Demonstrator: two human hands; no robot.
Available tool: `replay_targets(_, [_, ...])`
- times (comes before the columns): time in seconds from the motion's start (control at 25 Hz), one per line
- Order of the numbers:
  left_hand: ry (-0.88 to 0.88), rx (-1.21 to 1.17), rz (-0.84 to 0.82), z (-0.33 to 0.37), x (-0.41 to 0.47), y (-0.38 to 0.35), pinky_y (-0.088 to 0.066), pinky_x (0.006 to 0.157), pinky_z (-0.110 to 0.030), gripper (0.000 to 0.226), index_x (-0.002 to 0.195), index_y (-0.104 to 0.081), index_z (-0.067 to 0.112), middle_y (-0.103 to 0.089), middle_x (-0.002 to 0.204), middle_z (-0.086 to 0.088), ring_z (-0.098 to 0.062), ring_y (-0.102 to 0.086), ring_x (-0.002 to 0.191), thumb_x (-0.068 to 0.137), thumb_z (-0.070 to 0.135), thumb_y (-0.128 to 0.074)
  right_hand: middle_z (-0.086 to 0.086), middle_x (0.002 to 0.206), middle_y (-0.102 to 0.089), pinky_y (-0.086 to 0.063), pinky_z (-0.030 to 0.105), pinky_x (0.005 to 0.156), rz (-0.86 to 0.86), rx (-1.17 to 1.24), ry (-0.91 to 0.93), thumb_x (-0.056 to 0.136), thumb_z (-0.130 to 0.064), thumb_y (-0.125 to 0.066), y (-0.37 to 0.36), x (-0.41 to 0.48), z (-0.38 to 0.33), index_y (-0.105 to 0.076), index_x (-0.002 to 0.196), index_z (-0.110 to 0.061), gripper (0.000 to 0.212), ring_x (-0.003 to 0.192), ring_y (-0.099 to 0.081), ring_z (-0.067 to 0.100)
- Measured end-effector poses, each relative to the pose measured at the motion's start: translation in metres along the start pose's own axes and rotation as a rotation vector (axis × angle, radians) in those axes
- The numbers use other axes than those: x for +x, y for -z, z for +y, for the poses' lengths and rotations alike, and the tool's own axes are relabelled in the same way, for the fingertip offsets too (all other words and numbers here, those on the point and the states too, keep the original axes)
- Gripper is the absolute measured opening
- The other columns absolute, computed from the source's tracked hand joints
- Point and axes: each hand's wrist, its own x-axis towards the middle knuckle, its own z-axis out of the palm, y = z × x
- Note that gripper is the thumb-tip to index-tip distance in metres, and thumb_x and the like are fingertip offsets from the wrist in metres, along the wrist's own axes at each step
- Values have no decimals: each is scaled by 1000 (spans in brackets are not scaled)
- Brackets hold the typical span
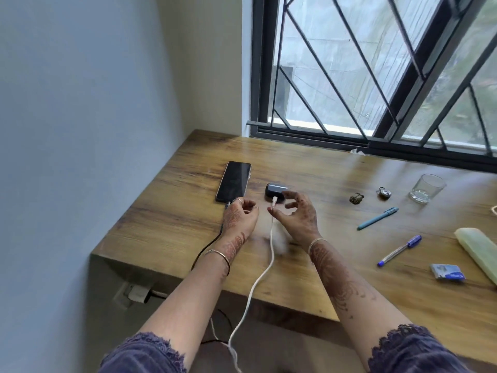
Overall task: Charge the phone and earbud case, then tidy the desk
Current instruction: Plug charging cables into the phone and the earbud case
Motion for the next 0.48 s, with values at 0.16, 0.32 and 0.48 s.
replay_targets(0.16, [-80,1,-40,-24,-24,49,-42,77,-18,18,103,-67,16,-69,99,2,-13,-64,94,88,24,-62,-4,104,-66,-57,32,77,113,43,-9,70,-35,-81,-33,-53,-37,-62,109,-21,46,88,-64,10])
replay_targets(0.32, [-86,-48,-39,-55,-57,108,-42,80,-16,17,102,-68,15,-70,97,1,-11,-62,91,87,23,-63,-2,102,-69,-49,14,71,128,83,-20,83,-19,-70,-72,-113,-82,-65,107,-17,24,85,-65,9])
replay_targets(0.48, [13,-77,12,-103,-81,161,-42,83,-16,17,102,-69,16,-70,101,0,-12,-62,94,87,20,-63,2,102,-70,-49,24,89,-38,94,-24,89,-3,-52,-129,-174,-115,-67,101,-15,22,94,-66,16])
